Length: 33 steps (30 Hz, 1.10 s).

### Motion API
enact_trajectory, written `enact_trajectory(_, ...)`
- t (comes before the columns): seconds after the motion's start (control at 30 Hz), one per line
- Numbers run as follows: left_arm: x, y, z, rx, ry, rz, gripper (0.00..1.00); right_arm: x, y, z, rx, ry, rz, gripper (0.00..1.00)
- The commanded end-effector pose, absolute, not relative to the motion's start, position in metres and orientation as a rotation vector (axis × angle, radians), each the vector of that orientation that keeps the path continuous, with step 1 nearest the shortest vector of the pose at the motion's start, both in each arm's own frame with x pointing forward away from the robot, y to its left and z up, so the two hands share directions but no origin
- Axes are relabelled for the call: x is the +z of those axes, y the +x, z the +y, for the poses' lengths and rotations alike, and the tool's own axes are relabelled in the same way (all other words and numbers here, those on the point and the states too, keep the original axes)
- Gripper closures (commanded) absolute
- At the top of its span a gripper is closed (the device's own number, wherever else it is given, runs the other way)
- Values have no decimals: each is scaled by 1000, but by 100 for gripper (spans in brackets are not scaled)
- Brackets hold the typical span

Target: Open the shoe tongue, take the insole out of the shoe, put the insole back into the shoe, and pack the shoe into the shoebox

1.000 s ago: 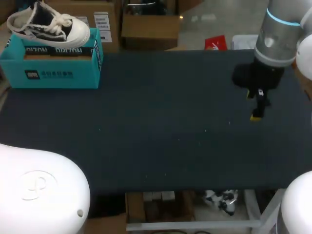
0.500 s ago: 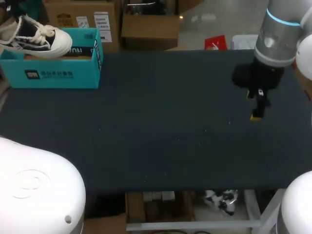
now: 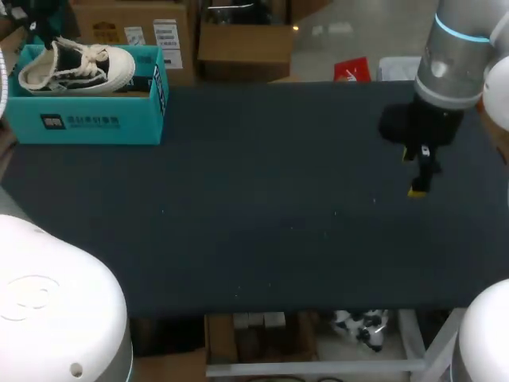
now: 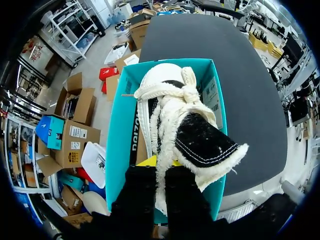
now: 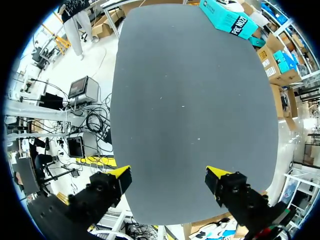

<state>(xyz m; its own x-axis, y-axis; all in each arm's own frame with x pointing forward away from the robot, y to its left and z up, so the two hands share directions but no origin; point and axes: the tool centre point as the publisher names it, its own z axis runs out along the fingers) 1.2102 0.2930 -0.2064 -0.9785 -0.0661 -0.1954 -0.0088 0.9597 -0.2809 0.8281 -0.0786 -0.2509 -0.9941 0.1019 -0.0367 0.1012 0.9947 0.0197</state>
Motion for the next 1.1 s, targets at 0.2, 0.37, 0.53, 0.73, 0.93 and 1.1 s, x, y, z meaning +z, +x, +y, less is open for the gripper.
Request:
enact_trajectory(0.2,-263,1247,273,-407,-40,3175,100,-250,828,-79,25,158,3102,0)
enact_trajectory(0.37,-286,1250,271,-403,-49,3242,100,-250,828,-79,25,158,3102,0)
enact_trajectory(0.53,-288,1240,270,-398,-1,3254,100,-250,828,-79,25,158,3102,0)
enact_trajectory(0.73,-278,1223,267,-366,44,3239,100,-250,828,-79,25,158,3102,0)
enact_trajectory(0.93,-276,1217,267,-325,56,3249,100,-250,828,-79,25,158,3102,0)
enact_trajectory(1.1,-300,1229,268,-295,32,3324,100,-250,828,-79,25,158,3102,0)
